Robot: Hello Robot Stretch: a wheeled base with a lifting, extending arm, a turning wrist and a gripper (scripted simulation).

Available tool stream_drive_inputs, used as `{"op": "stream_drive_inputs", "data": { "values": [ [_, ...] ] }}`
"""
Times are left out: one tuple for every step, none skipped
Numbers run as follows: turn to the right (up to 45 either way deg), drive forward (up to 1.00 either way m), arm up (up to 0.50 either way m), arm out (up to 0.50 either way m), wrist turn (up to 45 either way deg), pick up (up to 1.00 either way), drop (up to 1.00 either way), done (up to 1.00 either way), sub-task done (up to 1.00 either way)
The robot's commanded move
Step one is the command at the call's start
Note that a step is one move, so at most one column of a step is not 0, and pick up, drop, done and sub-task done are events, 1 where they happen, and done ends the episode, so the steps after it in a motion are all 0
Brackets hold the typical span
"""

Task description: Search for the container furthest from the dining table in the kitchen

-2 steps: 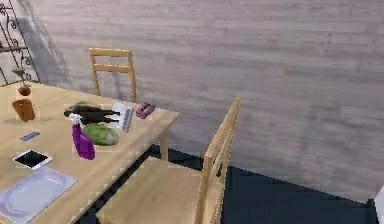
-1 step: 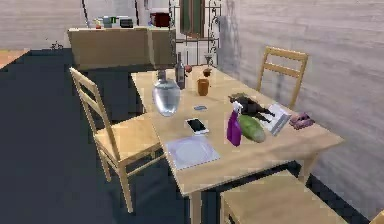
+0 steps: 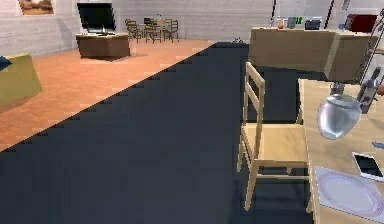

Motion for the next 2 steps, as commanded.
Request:
{"op": "stream_drive_inputs", "data": {
  "values": [
    [-6.0,0.0,0.0,0.0,0.0,0.0,0.0,0.0,0.0],
    [0.0,0.35,0.0,0.0,0.0,0.0,0.0,0.0,0.0]
  ]
}}
